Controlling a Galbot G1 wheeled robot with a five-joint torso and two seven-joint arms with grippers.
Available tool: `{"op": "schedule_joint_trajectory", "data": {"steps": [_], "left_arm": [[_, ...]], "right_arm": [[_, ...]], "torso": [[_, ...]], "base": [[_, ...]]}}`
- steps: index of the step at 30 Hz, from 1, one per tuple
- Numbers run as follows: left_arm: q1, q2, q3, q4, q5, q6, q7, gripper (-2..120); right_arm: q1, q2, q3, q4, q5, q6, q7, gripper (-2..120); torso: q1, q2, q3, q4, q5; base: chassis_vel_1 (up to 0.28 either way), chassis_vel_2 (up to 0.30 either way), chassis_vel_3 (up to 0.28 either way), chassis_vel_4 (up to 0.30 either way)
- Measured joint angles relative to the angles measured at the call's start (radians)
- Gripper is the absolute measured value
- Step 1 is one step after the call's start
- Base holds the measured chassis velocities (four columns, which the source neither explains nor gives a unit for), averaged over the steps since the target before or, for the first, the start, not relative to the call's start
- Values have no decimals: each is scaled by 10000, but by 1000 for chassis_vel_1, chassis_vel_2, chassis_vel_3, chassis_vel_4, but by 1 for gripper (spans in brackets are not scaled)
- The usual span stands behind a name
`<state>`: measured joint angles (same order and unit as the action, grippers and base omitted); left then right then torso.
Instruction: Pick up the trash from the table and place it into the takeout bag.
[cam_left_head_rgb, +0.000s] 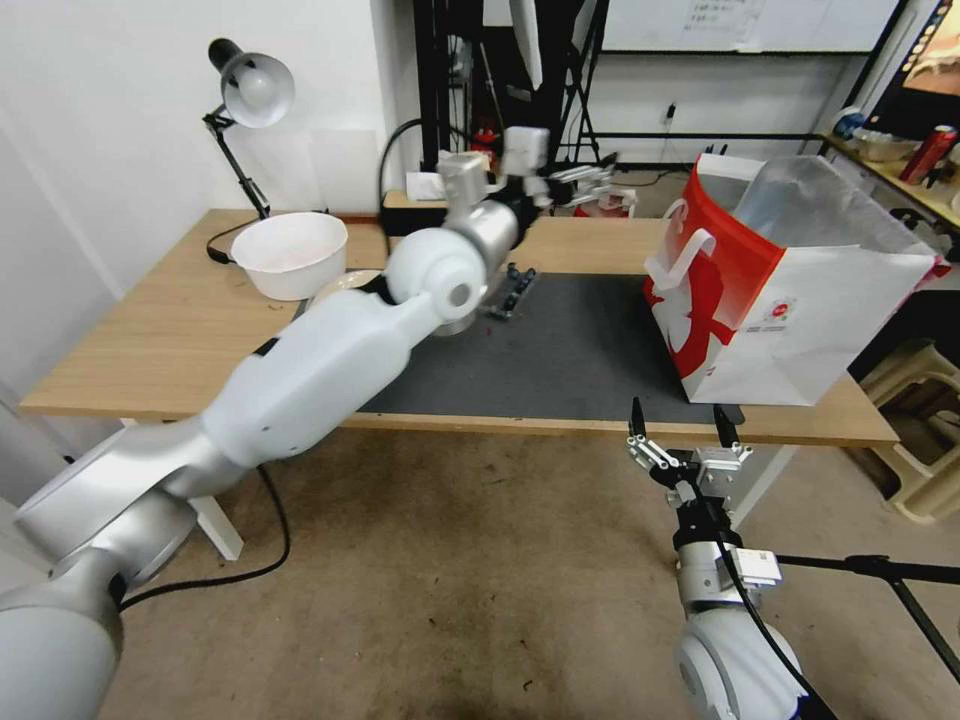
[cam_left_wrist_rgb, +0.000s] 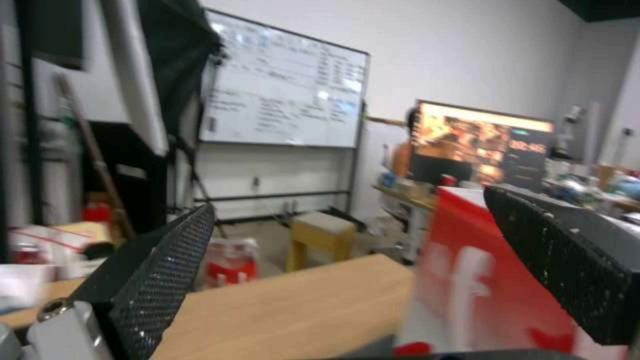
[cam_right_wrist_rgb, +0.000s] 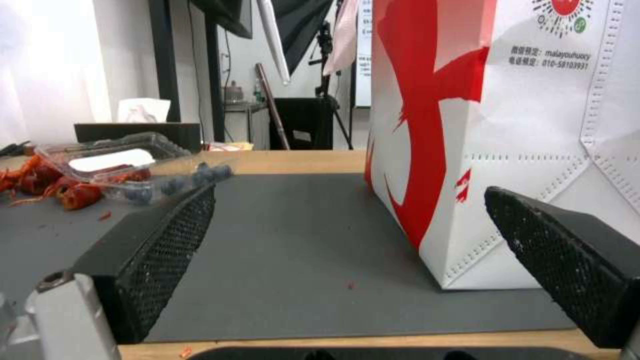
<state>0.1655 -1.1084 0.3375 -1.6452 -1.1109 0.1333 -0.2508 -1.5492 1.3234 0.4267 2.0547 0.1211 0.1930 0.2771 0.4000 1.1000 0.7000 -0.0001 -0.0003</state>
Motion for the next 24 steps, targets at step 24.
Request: {"op": "schedule_joint_trajectory", "data": {"steps": [24], "left_arm": [[6192,1874,-4740,-2660,3367,-311,515,100]], "right_arm": [[0,-8,-378,-106,-219,0,7,100]], "torso": [[-1,0,-1,2,-4]], "base": [[0,0,0,0]]}}
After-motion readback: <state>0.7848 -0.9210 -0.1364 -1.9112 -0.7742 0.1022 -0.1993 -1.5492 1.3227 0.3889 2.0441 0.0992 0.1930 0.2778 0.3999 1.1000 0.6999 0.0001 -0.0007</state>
